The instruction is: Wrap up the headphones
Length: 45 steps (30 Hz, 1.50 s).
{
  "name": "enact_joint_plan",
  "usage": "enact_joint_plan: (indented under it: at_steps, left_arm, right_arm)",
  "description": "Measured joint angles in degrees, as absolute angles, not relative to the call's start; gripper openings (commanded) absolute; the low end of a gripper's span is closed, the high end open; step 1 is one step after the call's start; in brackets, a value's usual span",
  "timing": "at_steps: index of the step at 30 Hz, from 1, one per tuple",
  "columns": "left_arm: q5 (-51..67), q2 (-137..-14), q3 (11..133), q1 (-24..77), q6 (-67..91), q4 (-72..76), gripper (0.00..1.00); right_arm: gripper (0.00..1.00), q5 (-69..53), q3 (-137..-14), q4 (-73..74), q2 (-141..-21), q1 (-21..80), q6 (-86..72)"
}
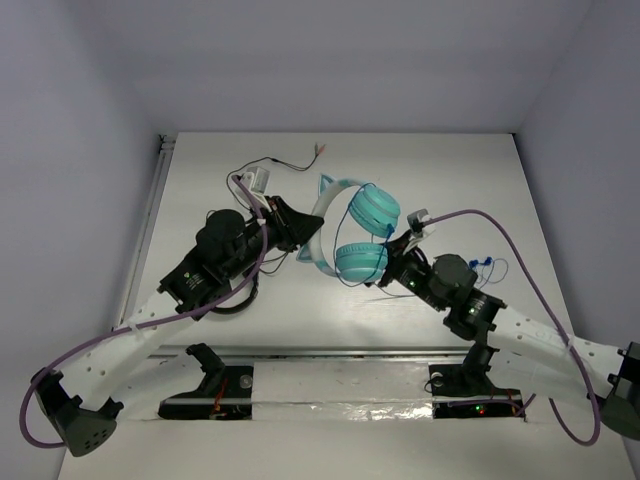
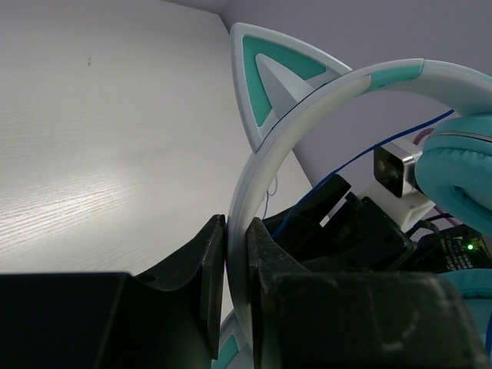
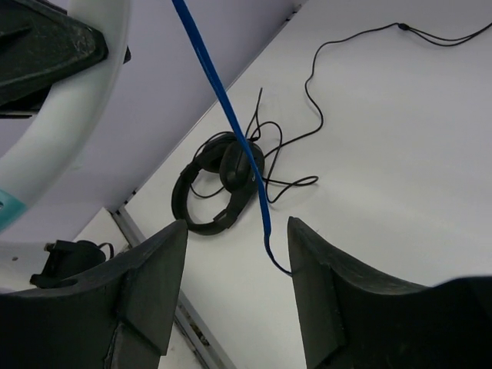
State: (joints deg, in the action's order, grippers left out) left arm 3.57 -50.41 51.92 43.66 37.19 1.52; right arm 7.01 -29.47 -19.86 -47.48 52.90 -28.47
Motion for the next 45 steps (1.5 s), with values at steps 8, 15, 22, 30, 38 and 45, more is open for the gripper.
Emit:
enact_joint_plan:
  at_steps: [8, 15, 22, 30, 38, 45]
  left_arm:
    - [2.74, -50.39, 53.69, 43.66, 39.27, 0.73, 0.0]
    - [-1.37, -50.39, 59.02, 43.55, 39.75, -2.07, 0.0]
    - [-4.86, -51.86, 63.59, 39.42, 40.23, -2.09, 0.0]
    - [-7.77, -54.19, 63.2, 31.35, 42.48, -1.34, 0.0]
    - [-15.0, -54.85, 59.68, 31.0, 43.11, 1.08, 0.0]
    - [-26.2, -57.63, 53.43, 30.92, 42.46, 1.8, 0.0]
  right_arm:
    - [0.71, 4.64, -26.74, -27.44, -56.6, 52.82, -28.56]
    - [0.7, 0.38, -23.46, -35.59, -63.42, 52.47, -31.46]
    - [0.71, -3.18, -18.37, -37.78, -62.26, 53.21, -35.97]
    - [0.24, -6.26, -16.32, -36.77, -58.94, 55.83, -39.88]
    - [0.0, -2.59, -20.14, -20.91, -56.23, 65.87, -41.56]
    - [0.0, 2.55, -35.07, -0.43, -53.93, 73.97, -42.35]
